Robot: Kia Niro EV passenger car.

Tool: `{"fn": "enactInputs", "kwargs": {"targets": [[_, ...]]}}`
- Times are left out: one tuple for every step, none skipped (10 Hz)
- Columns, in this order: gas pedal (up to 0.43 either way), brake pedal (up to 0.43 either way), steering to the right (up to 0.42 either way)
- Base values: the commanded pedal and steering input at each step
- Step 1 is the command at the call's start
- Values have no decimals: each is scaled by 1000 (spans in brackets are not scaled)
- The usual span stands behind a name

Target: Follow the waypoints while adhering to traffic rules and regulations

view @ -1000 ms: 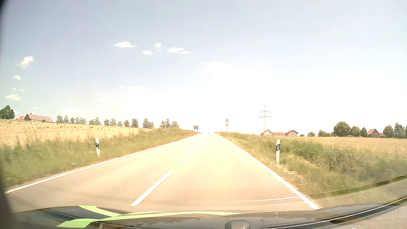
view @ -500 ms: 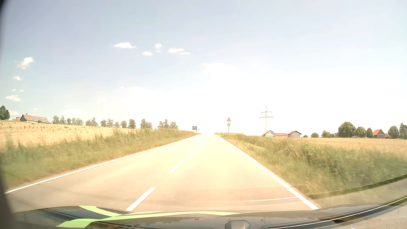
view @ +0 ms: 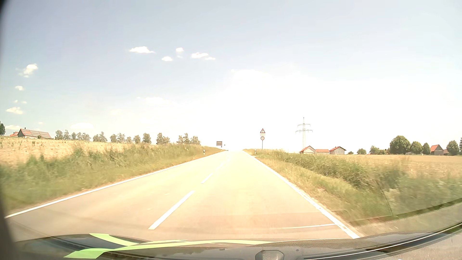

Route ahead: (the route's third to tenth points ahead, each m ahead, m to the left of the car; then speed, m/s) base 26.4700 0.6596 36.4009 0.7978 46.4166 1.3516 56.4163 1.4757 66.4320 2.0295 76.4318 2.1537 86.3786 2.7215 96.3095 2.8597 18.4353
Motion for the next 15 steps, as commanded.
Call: {"fn": "enactInputs", "kwargs": {"targets": [[398,0,-2],[378,0,-2],[358,0,-2],[358,0,-3],[358,0,-3],[358,0,-3],[358,0,-6],[358,0,-11],[358,0,-14],[358,0,-15],[370,0,-15],[370,0,-12],[378,0,-9],[378,0,-8],[378,0,-8]]}}
